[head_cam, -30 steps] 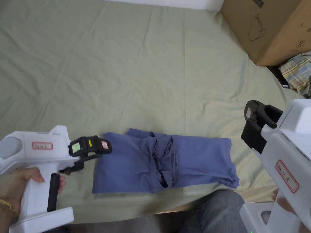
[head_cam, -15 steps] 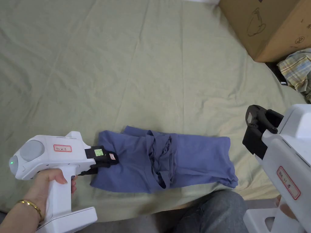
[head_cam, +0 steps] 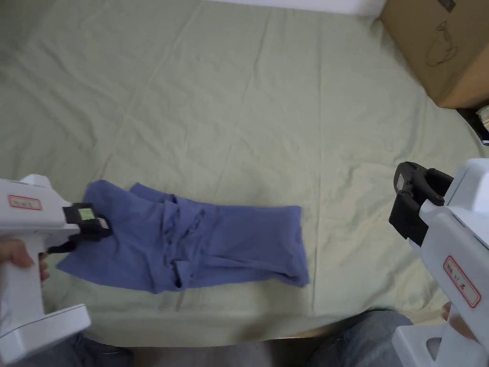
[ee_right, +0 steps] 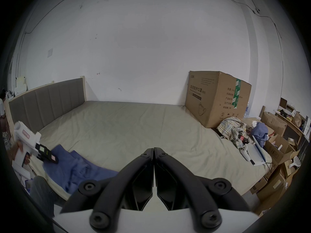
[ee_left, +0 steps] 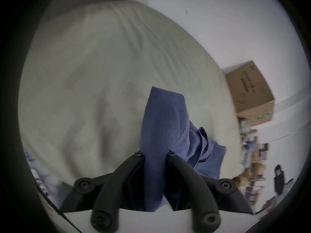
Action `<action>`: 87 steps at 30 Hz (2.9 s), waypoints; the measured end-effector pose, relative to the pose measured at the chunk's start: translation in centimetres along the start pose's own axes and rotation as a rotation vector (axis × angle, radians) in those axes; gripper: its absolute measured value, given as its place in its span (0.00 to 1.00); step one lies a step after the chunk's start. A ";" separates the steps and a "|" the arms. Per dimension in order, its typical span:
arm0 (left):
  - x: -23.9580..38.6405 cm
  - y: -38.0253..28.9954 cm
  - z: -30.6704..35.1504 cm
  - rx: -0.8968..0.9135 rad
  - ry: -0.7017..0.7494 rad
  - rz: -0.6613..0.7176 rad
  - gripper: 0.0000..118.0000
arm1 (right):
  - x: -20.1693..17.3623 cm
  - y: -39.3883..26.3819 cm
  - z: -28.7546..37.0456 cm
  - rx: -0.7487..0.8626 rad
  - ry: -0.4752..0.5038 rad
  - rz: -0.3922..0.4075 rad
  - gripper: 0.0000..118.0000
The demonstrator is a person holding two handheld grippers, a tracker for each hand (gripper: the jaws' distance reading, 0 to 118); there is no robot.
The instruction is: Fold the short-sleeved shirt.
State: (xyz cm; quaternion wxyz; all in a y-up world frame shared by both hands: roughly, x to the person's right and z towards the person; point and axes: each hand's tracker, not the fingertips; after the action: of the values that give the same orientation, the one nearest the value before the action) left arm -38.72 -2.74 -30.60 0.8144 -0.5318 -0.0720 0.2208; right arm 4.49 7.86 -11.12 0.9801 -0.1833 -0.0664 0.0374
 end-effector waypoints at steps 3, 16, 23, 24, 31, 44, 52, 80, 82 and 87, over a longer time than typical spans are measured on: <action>0.5 1.0 3.1 0.118 0.197 -0.113 0.11 | -0.4 -0.2 -0.3 0.005 0.024 -0.009 0.00; 15.2 -4.8 -1.4 0.136 0.191 -0.460 0.11 | 0.3 -0.2 1.3 0.037 0.008 -0.026 0.00; 22.0 -8.6 -8.6 -0.023 0.103 -0.572 0.12 | 2.7 -0.7 2.9 0.023 -0.071 -0.044 0.00; 22.5 -9.1 -9.8 -0.044 0.098 -0.572 0.15 | 3.0 -0.8 3.1 0.020 -0.085 -0.048 0.00; 22.2 -8.8 -12.2 -0.188 -0.146 -0.414 0.70 | 4.6 -1.3 3.8 0.006 -0.143 -0.071 0.00; 19.3 -10.5 -10.7 0.102 0.007 -0.598 0.00 | 2.7 -1.5 2.4 -0.008 -0.085 -0.054 0.00; 20.4 -14.4 -14.0 0.067 0.085 -0.712 0.00 | 2.8 -1.7 2.0 -0.028 -0.076 -0.056 0.00; 7.3 -8.5 6.1 0.704 0.132 -0.470 0.00 | -18.2 -8.7 -15.6 -0.322 0.248 -0.054 0.00; 6.7 -8.4 5.9 0.694 0.130 -0.456 0.00 | -19.0 -10.1 -16.7 -0.376 0.253 -0.047 0.00; 6.2 -7.7 5.2 0.659 0.120 -0.438 0.00 | -19.9 -12.1 -17.8 -0.423 0.230 -0.021 0.00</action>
State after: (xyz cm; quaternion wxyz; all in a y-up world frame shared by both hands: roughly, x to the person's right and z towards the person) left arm -32.85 1.67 -22.18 0.9719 -0.2261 -0.0615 0.0216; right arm -12.07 -11.62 -25.51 0.9213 -0.3869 0.0373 -0.0086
